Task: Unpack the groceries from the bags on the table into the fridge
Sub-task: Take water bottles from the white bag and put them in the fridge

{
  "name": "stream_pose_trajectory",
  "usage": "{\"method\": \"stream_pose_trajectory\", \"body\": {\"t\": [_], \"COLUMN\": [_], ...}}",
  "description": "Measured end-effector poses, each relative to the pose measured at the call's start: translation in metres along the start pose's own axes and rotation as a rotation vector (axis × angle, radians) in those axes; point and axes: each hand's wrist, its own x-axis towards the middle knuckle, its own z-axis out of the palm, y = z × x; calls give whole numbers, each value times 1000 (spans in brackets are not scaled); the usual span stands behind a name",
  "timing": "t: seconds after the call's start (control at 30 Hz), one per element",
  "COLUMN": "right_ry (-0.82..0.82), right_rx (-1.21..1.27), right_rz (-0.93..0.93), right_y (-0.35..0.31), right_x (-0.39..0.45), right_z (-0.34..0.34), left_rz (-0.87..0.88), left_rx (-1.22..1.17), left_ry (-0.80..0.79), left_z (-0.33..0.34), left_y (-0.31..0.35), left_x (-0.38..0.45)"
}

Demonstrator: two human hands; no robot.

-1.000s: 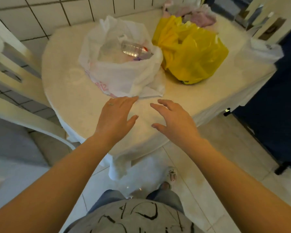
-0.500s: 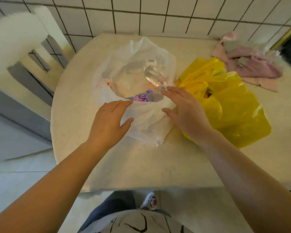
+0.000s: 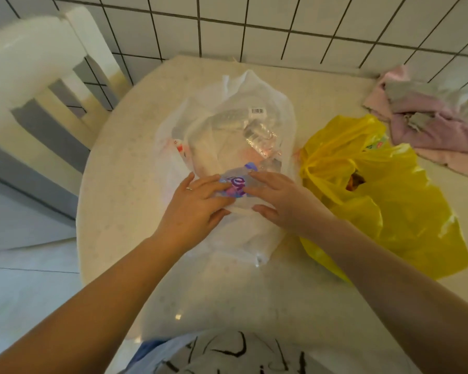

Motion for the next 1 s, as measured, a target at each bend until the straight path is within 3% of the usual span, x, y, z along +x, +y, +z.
{"method": "stream_pose_trajectory", "body": {"t": [0.3, 0.4, 0.53, 0.63, 0.73, 1.0], "right_ry": [-54, 38, 178, 17, -147, -275], "right_rx": [-71, -56, 43, 208, 213, 81], "right_rz": [164, 167, 62, 70, 113, 146], "right_y": [22, 33, 47, 50, 61, 79], "right_x": [-21, -10, 22, 43, 44, 29], "right_z": [15, 9, -4, -10, -9, 2], "left_rz": [-31, -106, -129, -230, -326, -310], "left_rx": [-18, -25, -12, -97, -127, -141], "left_ry": [84, 103, 6, -191, -376, -348], "left_z": [10, 1, -6, -1, 7, 6], "left_y": [8, 17, 19, 23, 28, 32], "left_x": [-18, -7, 41, 77, 88, 73]}}
